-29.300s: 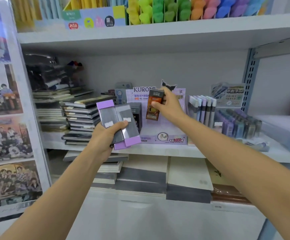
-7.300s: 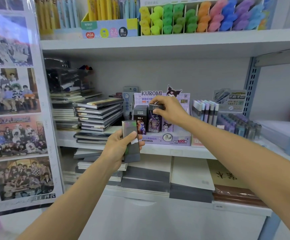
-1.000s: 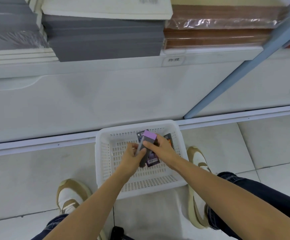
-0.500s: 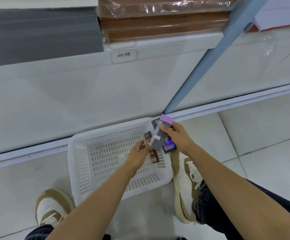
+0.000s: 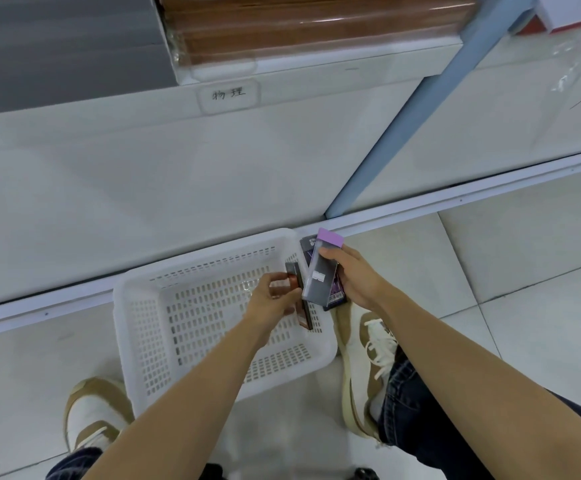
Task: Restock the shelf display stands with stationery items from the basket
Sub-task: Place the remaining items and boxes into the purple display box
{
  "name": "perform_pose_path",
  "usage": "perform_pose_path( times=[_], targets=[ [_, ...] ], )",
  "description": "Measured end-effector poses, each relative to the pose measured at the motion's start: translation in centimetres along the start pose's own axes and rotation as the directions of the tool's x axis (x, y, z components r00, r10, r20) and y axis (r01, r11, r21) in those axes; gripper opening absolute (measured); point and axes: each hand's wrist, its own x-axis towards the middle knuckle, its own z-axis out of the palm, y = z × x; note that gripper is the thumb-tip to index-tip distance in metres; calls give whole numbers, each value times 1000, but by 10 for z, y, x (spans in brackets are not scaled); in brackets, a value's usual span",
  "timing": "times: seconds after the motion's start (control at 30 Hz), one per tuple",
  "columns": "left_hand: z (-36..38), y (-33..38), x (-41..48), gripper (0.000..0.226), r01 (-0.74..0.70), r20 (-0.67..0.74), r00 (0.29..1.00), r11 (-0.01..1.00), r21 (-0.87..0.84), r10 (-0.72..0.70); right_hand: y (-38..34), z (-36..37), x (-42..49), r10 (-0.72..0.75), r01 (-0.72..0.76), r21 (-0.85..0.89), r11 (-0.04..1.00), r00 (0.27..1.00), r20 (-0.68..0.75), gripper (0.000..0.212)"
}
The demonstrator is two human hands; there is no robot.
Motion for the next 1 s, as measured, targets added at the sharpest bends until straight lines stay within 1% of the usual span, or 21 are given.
perform_pose_path(
  times=[0.03,0.1,0.27,0.4,0.5,0.6,0.63,0.7,0.77,0.8,0.83,0.9,0.93,1.0],
  targets=[
    [-1,-1,1,36,-10,0,1000,999,45,10,-1,1,0,0,0,-5,1000,1000,0,10],
    [0,-1,1,36,-20,11,1000,996,84,19,-2,3,-1,6,-6,-17,1000,1000,6,10],
    [-3,-1,-2,39,31,33,999,998,51,-33,-4,4,-3,10,-9,-41,999,1000,15,11],
    [-23,-2,-7,27,71,-15,997,997,10,-70,-6,5,-3,4,-1,-92,996,1000,26,13],
    [-37,6,-15,20,47,-24,999,999,-1,-47,-14,14,-6,-84,80,-161,984,996,-20,15],
    [-47,22,-27,14,16,-53,998,995,-102,-21,-28,32,-13,-191,175,-245,953,981,-40,17],
    [-49,28,-32,14,-5,-48,999,988,-152,-2,-33,39,-16,-212,199,-274,941,977,-20,21],
    [-51,41,-44,10,-50,-45,998,973,-224,41,-41,54,-26,-222,233,-344,909,972,72,27],
    [-54,54,-59,8,-73,-94,994,959,-274,49,-47,72,-39,-206,261,-375,890,962,181,24],
    [-56,61,-66,12,-76,-93,994,947,-313,49,-50,81,-46,-203,278,-378,883,953,226,24],
    [-58,67,-75,20,-71,-54,997,927,-369,55,-53,91,-52,-209,298,-371,879,943,260,25],
    [-65,80,-93,37,-34,73,994,880,-474,78,-59,110,-64,-229,330,-351,876,926,301,27],
    [-70,85,-104,43,-40,113,988,873,-485,108,-63,119,-70,-240,346,-349,871,919,313,27],
    [-80,94,-124,42,-120,114,975,889,-442,188,-71,137,-81,-276,389,-353,851,903,329,29]
  ],
)
